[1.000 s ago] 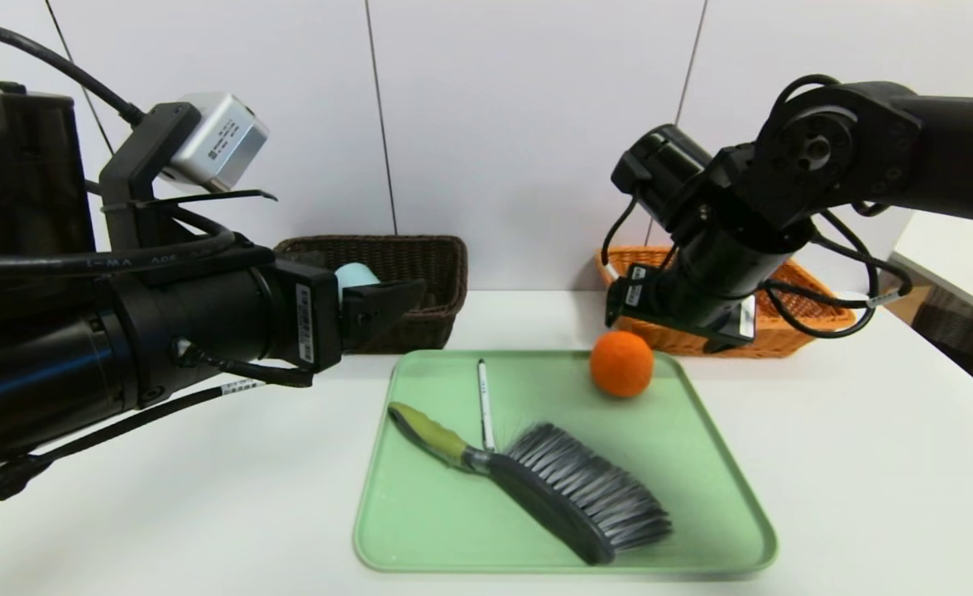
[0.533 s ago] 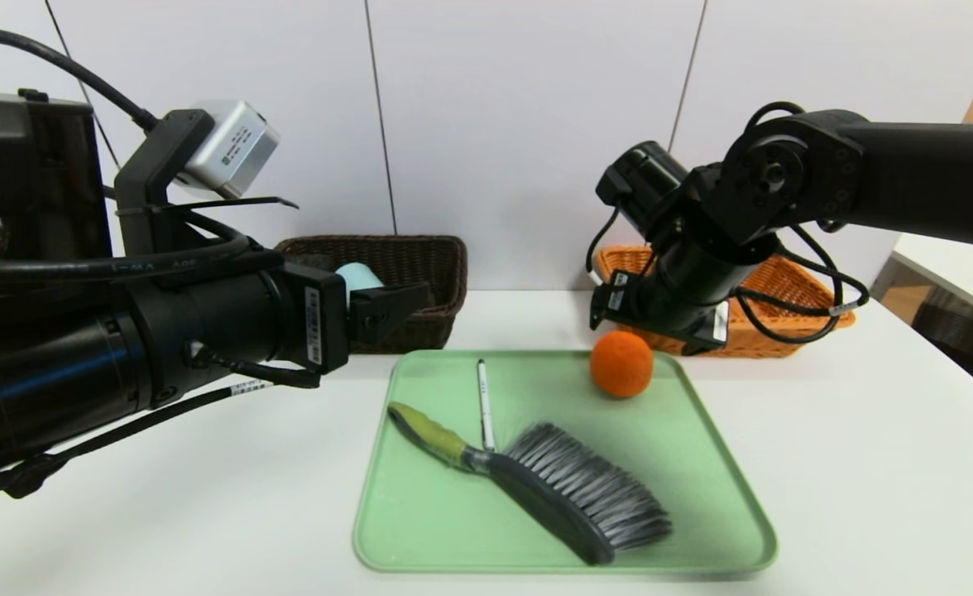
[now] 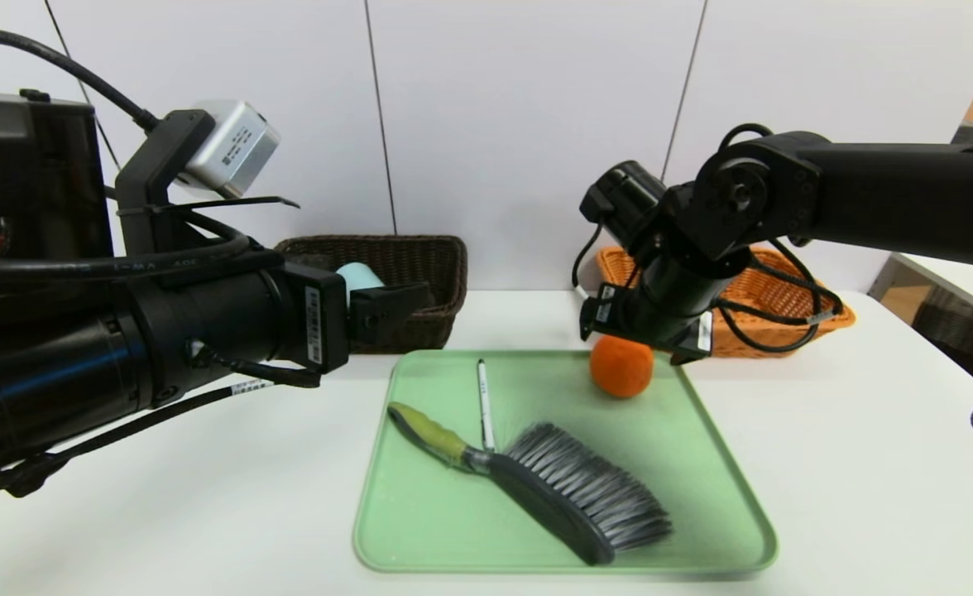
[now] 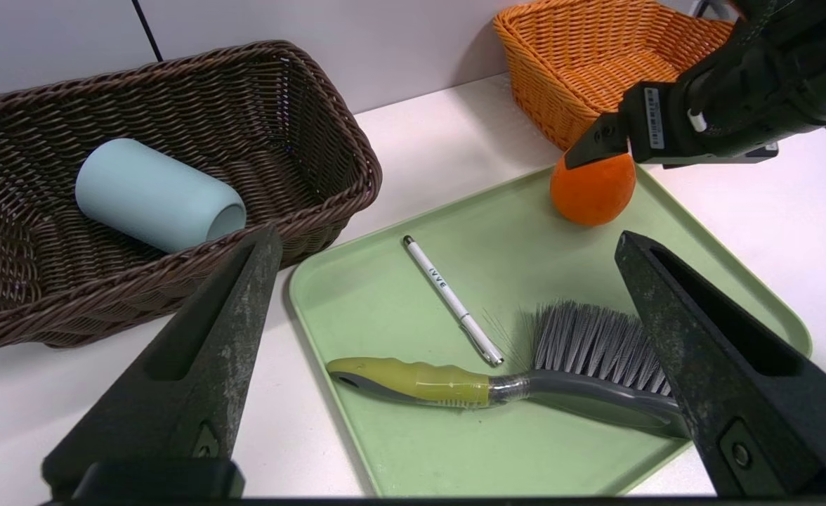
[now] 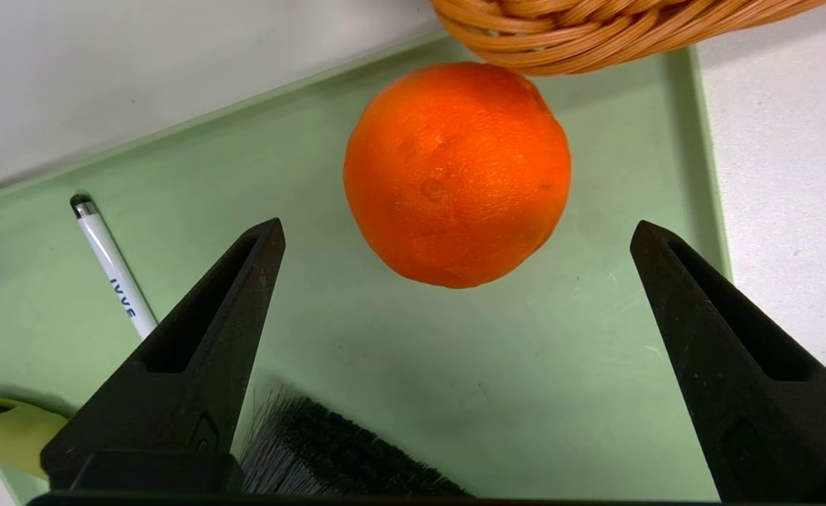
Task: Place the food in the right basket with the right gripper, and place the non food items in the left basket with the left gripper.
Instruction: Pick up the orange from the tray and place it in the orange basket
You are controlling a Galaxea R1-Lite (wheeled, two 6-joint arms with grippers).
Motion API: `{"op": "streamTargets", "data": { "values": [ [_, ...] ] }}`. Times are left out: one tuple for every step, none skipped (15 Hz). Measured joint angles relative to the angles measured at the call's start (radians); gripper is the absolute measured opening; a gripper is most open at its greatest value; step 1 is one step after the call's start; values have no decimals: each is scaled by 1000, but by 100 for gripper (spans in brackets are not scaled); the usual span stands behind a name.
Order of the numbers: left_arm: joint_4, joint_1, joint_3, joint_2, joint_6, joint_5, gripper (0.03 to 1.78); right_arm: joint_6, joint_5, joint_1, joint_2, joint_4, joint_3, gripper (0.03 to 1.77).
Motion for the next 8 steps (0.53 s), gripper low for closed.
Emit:
{"op": "streamTargets", "data": {
  "values": [
    [0,0,-2,-3,-1,0,169,0,0,0,6,-6,0,170],
    [0,0,-2,-5,-1,1,169,0,0,0,12,-10,0,170],
    [0,0,-2,-6,-1,0,169,1,0,2,19,-13,0,170],
    [0,0,0,-7,-2,0,169,3,-3,4,24,-14,0,170],
    [0,0,1,-8,-6,0,169,3,-7,7,30,-14,0,170],
    [-1,1,1,-8,-8,0,169,3,-10,7,36,-18,0,170],
    [0,1,1,-10,-10,0,169,3,-10,7,41,-22,0,170],
    [0,1,1,-11,-10,0,169,2,-11,7,45,-26,0,170]
  ]
}}
